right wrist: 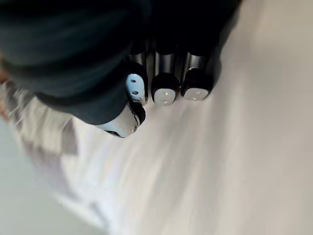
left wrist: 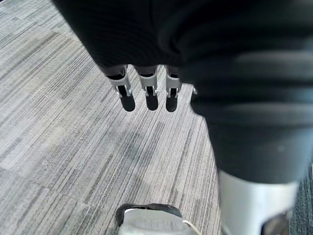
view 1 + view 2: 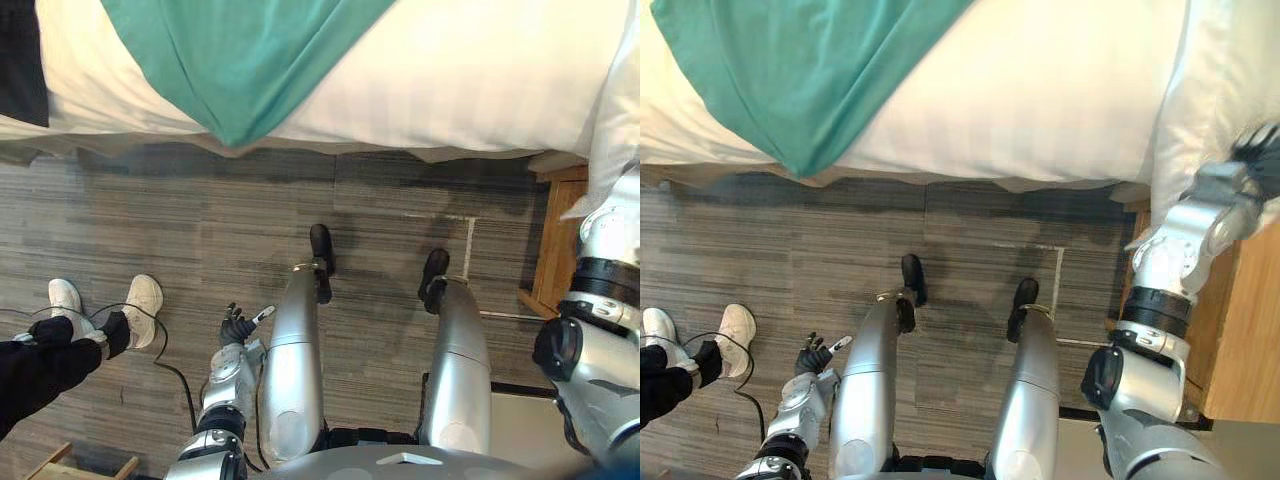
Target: Tidy the bed and pick cloth on bed and put in laundry
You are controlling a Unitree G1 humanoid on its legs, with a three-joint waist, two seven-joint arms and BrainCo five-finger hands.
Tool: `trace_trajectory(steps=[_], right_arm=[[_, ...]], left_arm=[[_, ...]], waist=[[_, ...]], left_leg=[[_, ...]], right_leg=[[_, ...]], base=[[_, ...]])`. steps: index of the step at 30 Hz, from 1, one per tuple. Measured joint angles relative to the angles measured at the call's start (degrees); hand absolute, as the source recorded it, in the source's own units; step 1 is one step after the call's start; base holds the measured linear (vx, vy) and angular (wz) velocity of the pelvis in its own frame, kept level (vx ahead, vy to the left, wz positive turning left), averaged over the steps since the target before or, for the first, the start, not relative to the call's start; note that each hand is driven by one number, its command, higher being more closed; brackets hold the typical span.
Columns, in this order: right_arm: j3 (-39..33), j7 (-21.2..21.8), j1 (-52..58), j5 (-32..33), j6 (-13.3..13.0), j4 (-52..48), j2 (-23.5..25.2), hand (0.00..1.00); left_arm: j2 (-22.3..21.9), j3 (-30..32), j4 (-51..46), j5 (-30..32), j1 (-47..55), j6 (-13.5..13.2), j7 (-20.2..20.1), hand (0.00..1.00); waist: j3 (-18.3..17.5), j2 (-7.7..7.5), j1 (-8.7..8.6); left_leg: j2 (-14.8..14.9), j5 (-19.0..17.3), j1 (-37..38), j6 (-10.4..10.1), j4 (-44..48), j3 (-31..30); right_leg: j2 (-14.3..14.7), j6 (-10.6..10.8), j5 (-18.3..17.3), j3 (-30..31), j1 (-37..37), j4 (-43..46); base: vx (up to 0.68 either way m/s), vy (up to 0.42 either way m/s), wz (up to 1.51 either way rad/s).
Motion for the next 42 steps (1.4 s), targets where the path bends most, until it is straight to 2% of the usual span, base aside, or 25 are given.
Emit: trace_trajectory(steps=[1, 3, 5, 6, 10, 12, 13, 16, 19, 20, 22, 25, 29, 30, 33, 35, 36, 39, 40, 42], right_arm=[[-0.68, -0.03, 1.40, 0.35, 0.49, 1.28, 1.52, 1.00], [-2.16, -0.30, 8.30, 1.68, 2.31, 5.90, 8.26, 1.00], [-3.18, -0.51, 13.67, 2.36, 2.92, 7.34, 12.84, 1.00], [-3.09, -0.49, 17.38, 2.42, 3.06, 7.36, 14.82, 0.00], [-1.19, 0.59, 26.72, 1.56, 3.37, 8.27, 17.16, 0.00], [2.54, 2.02, 31.49, -3.31, 5.05, 9.75, 18.52, 0.00], [4.57, 3.17, 34.93, -8.26, 6.68, 10.70, 19.90, 0.00], [7.33, 5.11, 42.23, -16.15, 9.78, 15.62, 21.24, 0.00], [7.64, 6.61, 46.70, -24.75, 12.21, 19.60, 21.36, 0.00], [7.89, 6.90, 47.28, -26.14, 12.45, 20.21, 21.35, 0.00], [8.39, 7.96, 48.30, -30.59, 13.59, 22.54, 21.32, 0.00], [9.13, 9.20, 48.40, -35.81, 15.20, 25.46, 20.94, 0.00], [11.22, 10.67, 48.34, -38.22, 15.15, 26.43, 20.75, 0.00], [12.38, 10.75, 48.32, -39.09, 15.14, 26.88, 20.62, 0.00], [14.73, 11.31, 47.94, -39.71, 15.16, 27.68, 20.10, 0.00], [15.33, 11.70, 46.54, -40.52, 15.16, 28.24, 20.04, 0.00], [15.35, 11.90, 45.15, -40.71, 15.09, 27.95, 19.54, 0.00], [15.23, 11.90, 44.75, -41.44, 15.12, 27.54, 17.91, 0.00], [15.27, 11.89, 44.74, -41.48, 15.19, 27.55, 17.74, 0.00], [15.24, 11.94, 44.82, -41.49, 15.16, 27.40, 17.97, 0.00]], left_arm=[[-0.25, 0.27, 0.05, 0.00, 0.06, 0.01, 0.06, 0.00], [-1.22, 1.12, 0.11, 0.03, 0.17, 0.02, 0.66, 0.00], [-1.73, 1.24, 0.21, 0.07, 0.28, 0.00, 0.72, 0.00], [-2.15, 1.44, 0.35, 0.10, 0.29, 0.03, 0.64, 0.00], [-4.42, 1.81, 1.02, 0.78, 0.62, 0.15, 0.60, 0.00], [-4.31, 1.76, 1.04, 1.31, 2.00, 0.44, 0.59, 0.00], [-4.26, 1.55, 1.06, 2.04, 3.68, 0.57, 0.56, 0.00], [-3.79, 0.63, 1.59, 3.85, 7.27, 1.34, 0.41, 0.00], [-3.36, 0.45, 4.23, 7.16, 9.34, 1.68, -0.18, 0.00], [-3.23, 0.47, 4.81, 7.78, 9.54, 1.70, -0.20, 0.00], [-3.02, 0.35, 6.31, 9.62, 10.18, 2.24, -0.29, 0.00], [-2.99, -0.16, 7.80, 12.06, 10.47, 2.88, -0.52, 0.00], [-2.76, -1.85, 7.75, 12.71, 10.95, 3.45, -0.52, 0.00], [-2.46, -1.84, 7.64, 13.02, 11.34, 3.42, -0.54, 0.00], [-1.85, -1.73, 7.69, 13.99, 11.57, 3.40, -0.55, 0.00], [-1.84, -1.67, 7.49, 14.06, 11.17, 3.35, -0.54, 0.00], [-1.87, -1.73, 7.17, 14.01, 10.41, 3.34, -0.53, 0.00], [-2.82, -1.67, 6.09, 13.46, 10.33, 3.33, -0.19, 0.00], [-2.60, -1.63, 5.14, 13.42, 10.68, 3.17, -0.08, 0.00], [-1.88, -1.05, 4.83, 13.43, 10.98, 2.80, -0.07, 0.00]], waist=[[-0.02, 0.02, 0.01], [-0.06, 0.06, 0.27], [-0.09, 0.11, 0.00], [-0.14, 0.09, -0.31], [-2.92, -1.17, -0.44], [-4.66, -2.89, -0.77], [-7.13, -4.03, -0.91], [-14.20, -6.32, -0.97], [-19.01, -7.93, -1.07], [-19.61, -8.10, -1.17], [-21.55, -8.20, -1.70], [-22.62, -7.65, -1.93], [-22.19, -6.58, -2.62], [-22.46, -6.92, -2.46], [-22.82, -7.26, -1.89], [-21.95, -7.49, -1.89], [-20.18, -6.55, -2.38], [-18.43, -4.45, -2.18], [-18.09, -4.60, -1.51], [-17.64, -5.49, -1.82]], left_leg=[[-0.01, 0.22, 0.67, 0.10, -0.62, 0.20], [-0.19, 1.26, 4.42, -0.11, -3.57, 1.36], [-0.27, 1.63, 8.28, -0.17, -5.95, 1.47], [-0.31, 2.04, 11.28, 0.12, -7.45, 1.37], [-0.82, 2.06, 18.91, -0.03, -11.38, 1.42], [-1.10, 2.07, 24.54, -0.45, -14.33, 1.50], [-1.22, 1.91, 27.19, -0.79, -15.89, 1.51], [-1.56, 1.72, 31.81, -1.20, -19.24, 1.45], [-2.64, 2.34, 37.96, -1.85, -24.75, 1.56], [-2.87, 2.75, 39.08, -1.98, -26.03, 1.52], [-3.32, 4.74, 42.64, -2.37, -31.11, 1.44], [-3.24, 8.06, 47.92, -3.02, -38.88, 1.35], [-1.24, 7.56, 49.61, -3.57, -39.80, -0.40], [-0.88, 7.46, 50.05, -3.83, -39.83, -0.70], [-1.64, 7.66, 49.87, -4.18, -39.43, -0.81], [-2.87, 5.39, 46.02, -3.06, -32.48, -1.21], [-3.18, 2.87, 40.79, -2.70, -23.38, -1.46], [-2.48, 1.42, 38.00, -0.90, -19.16, 0.98], [-2.67, 0.63, 38.05, -1.03, -19.46, 1.52], [-1.74, -1.24, 37.92, -1.83, -17.87, 5.02]], right_leg=[[0.04, 0.04, 0.29, 0.05, 0.54, -0.63], [0.37, 0.17, 1.42, 0.19, 3.85, -3.69], [0.81, 0.33, 2.21, -0.80, 8.21, -6.79], [0.97, 0.57, 2.72, -1.30, 11.94, -8.82], [1.19, 0.95, 3.54, -2.81, 20.78, -14.19], [1.40, 1.15, 3.95, -4.27, 27.09, -18.02], [1.66, 1.28, 4.15, -4.91, 30.15, -20.31], [1.69, 1.59, 4.81, -6.94, 36.38, -25.93], [1.48, 1.77, 5.54, -8.11, 42.06, -30.10], [1.46, 1.73, 5.63, -8.43, 42.80, -30.52], [1.62, 1.64, 5.97, -8.90, 44.17, -30.81], [2.86, 1.56, 6.13, -8.95, 45.49, -30.21], [4.70, 1.28, 6.30, -8.96, 44.60, -22.51], [5.06, 1.21, 6.33, -8.96, 44.86, -22.08], [4.84, 0.60, 6.00, -10.35, 47.39, -27.11], [3.31, 0.12, 5.54, -10.73, 47.66, -28.94], [2.06, 0.28, 5.45, -12.38, 47.72, -28.63], [0.87, 1.16, 4.88, -14.12, 48.38, -28.41], [-0.01, 1.85, 3.65, -14.51, 48.43, -27.72], [-1.56, 2.56, 1.95, -15.01, 48.56, -26.59]], base=[[0.04, -0.036, -0.10], [0.09, -0.051, -0.15], [0.12, -0.045, -0.08], [0.13, -0.034, 0.00], [0.14, -0.023, 0.04], [0.14, -0.016, 0.03], [0.19, -0.015, 0.06], [0.25, -0.002, 0.08], [0.18, -0.015, 0.04], [0.21, -0.029, 0.00], [0.14, -0.022, 0.03], [0.10, -0.028, 0.01], [0.04, -0.034, 0.21], [0.06, -0.053, 0.15], [0.07, -0.024, 0.03], [0.02, 0.048, 0.13], [-0.07, 0.077, 0.40], [-0.08, 0.070, 0.43], [-0.10, 0.067, 0.14], [-0.13, 0.018, 0.09]])
